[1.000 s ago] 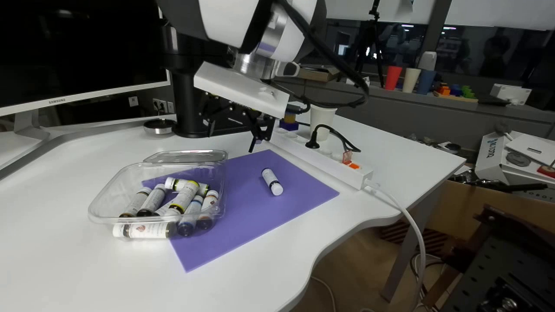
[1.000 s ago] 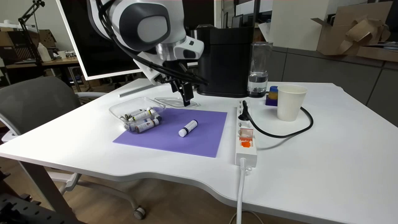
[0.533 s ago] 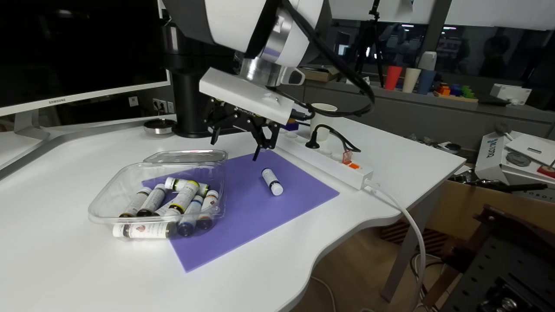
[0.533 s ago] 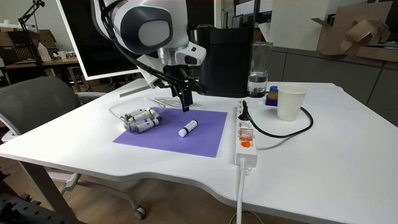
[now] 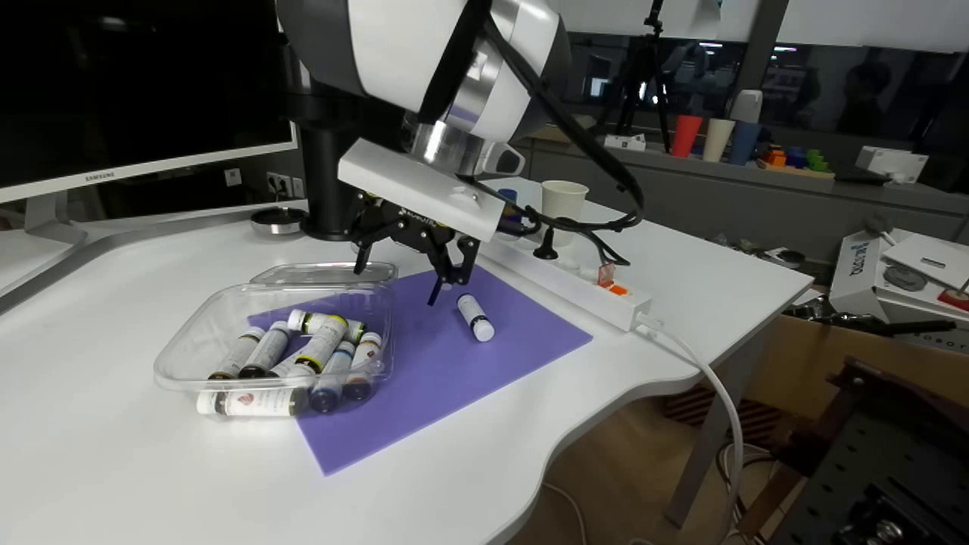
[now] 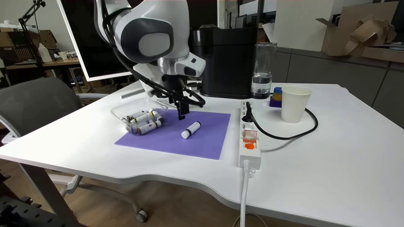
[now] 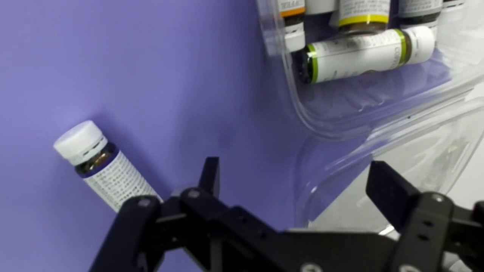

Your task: Close the lid on the clear bowl

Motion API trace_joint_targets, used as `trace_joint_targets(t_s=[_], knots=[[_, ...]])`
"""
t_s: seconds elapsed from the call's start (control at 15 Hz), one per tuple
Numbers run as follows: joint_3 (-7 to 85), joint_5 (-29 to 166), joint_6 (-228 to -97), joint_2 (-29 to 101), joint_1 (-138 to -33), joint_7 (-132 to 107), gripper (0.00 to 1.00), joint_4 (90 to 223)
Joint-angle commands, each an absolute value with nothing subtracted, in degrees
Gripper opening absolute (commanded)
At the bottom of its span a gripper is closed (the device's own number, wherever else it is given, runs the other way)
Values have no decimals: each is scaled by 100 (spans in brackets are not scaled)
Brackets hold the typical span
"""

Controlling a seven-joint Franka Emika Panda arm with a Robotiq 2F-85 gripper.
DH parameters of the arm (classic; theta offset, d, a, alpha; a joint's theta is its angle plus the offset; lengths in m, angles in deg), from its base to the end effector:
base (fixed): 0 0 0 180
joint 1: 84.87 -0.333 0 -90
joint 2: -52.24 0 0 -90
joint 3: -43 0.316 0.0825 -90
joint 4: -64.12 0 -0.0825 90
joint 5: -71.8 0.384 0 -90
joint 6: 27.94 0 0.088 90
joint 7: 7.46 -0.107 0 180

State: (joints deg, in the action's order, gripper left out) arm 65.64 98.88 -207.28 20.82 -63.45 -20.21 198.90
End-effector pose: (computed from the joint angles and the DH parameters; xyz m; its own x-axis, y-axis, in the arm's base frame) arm 0.5145 -0.0160 0.1339 0.7203 -0.6906 0.0658 -0.6396 -0.6978 -0.3226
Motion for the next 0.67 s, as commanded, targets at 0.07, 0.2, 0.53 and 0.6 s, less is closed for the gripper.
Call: trace_joint_targets(t_s=[0.07, 0.2, 0.53, 0.6], knots=[[6899, 9908, -20758, 1738, -5899, -1837, 100, 19716], [7023, 9891, -20830, 1591, -5703, -1726, 100, 19650], [7569, 9726, -20942, 1254, -5049, -1433, 100, 19466], [7695, 9672, -20992, 1200, -4921, -1375, 100, 19445]])
